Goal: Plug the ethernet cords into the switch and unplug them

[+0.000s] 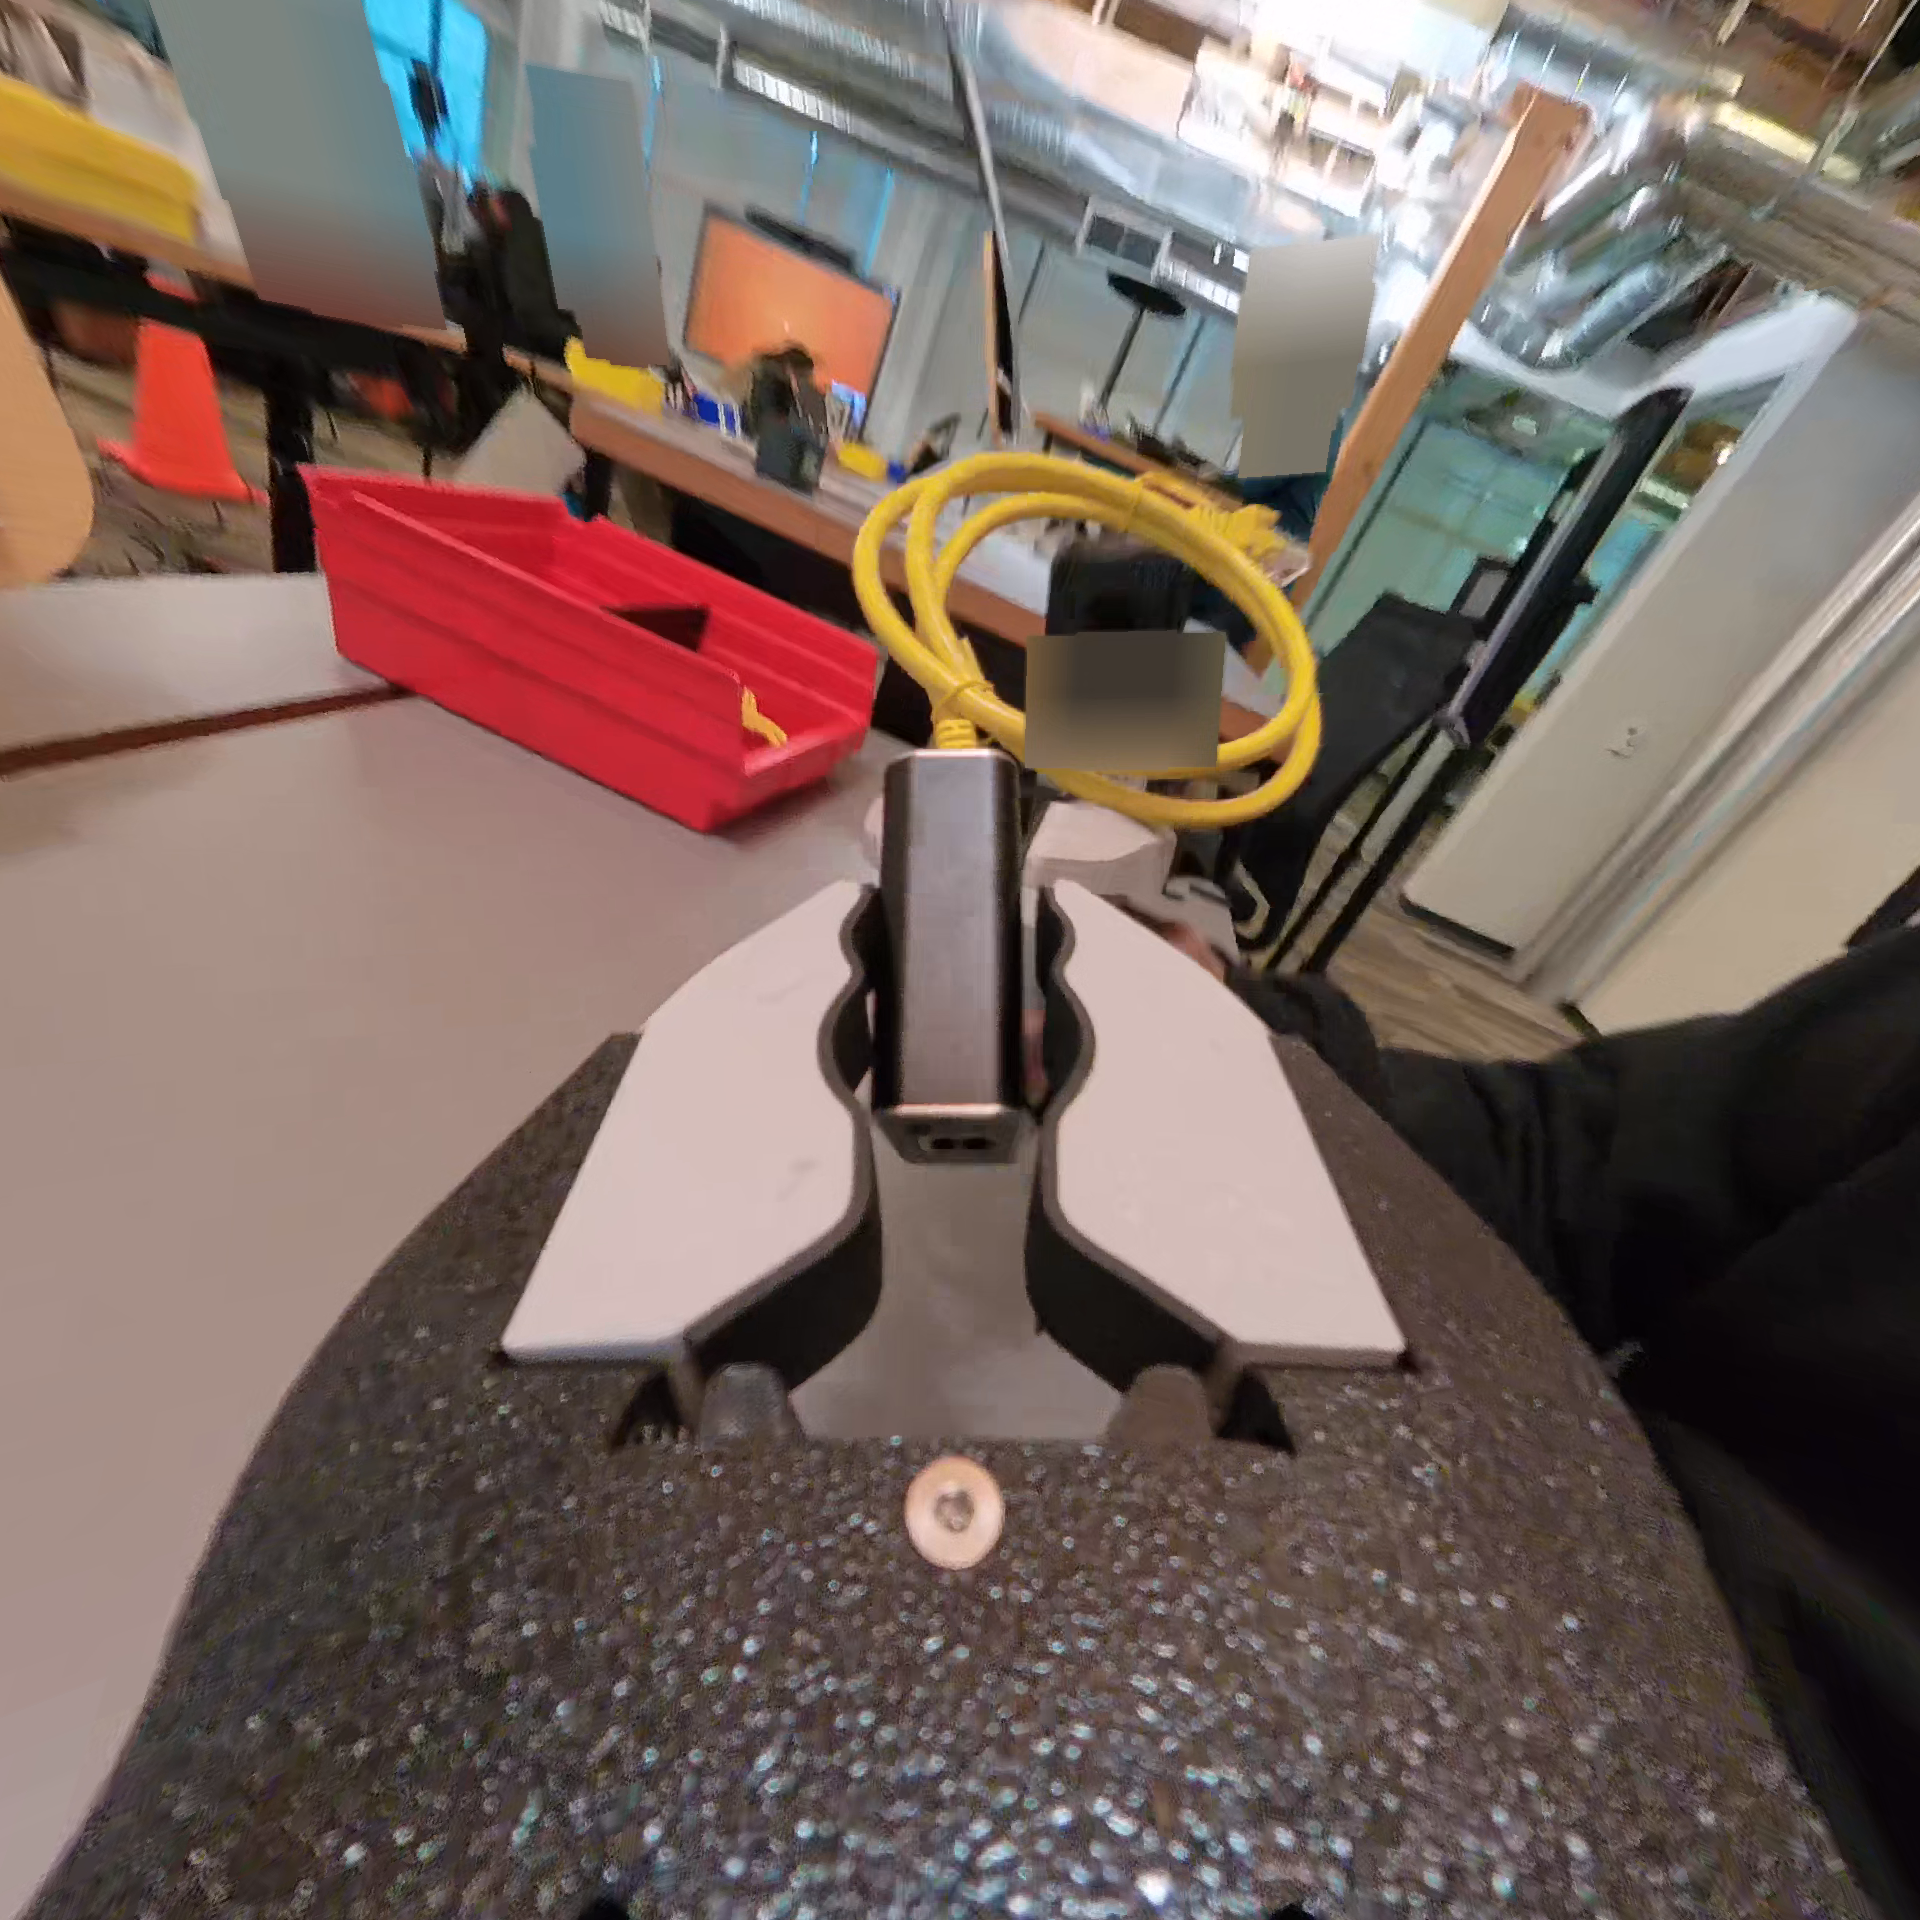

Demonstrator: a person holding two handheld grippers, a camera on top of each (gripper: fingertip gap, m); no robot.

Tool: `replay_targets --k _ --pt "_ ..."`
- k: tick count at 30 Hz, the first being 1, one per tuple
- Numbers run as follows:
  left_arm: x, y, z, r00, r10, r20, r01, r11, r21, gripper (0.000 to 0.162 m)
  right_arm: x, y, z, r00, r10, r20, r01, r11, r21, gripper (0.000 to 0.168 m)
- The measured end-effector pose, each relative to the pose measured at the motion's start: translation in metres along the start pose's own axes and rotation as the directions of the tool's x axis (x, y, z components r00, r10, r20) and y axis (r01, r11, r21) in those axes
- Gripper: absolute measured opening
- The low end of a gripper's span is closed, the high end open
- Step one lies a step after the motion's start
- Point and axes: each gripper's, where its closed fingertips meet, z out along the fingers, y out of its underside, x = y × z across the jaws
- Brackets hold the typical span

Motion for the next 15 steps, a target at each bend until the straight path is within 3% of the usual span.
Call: replay_targets --k 2,7,9,13,15 --pt "-0.005 0.003 -0.005 1.000 0.013 0.017 -0.012 0.997 -0.074 0.038 0.007 0.008 -0.007 0.996 -0.078 -0.050 0.070 0.987 -0.146 0.023" --pt "-0.006 0.016 -0.016 0.989 0.143 0.043 -0.126 0.954 -0.271 0.039 -0.004 0.041 -0.014 0.983 -0.182 0.018 0.169 0.870 -0.462 0.023" --pt "0.002 0.028 -0.015 0.988 0.153 0.005 -0.142 0.927 -0.348 0.036 -0.008 0.052 -0.009 0.973 -0.228 0.032 0.210 0.822 -0.529 0.023" --pt "0.008 0.045 -0.014 0.984 0.176 -0.034 -0.173 0.883 -0.436 0.013 -0.011 0.069 -0.003 0.967 -0.251 0.034 0.217 0.749 -0.626 0.023" --pt "0.010 0.047 -0.014 0.985 0.164 -0.053 -0.170 0.880 -0.443 0.013 -0.014 0.071 -0.003 0.965 -0.258 0.043 0.224 0.733 -0.642 0.023"
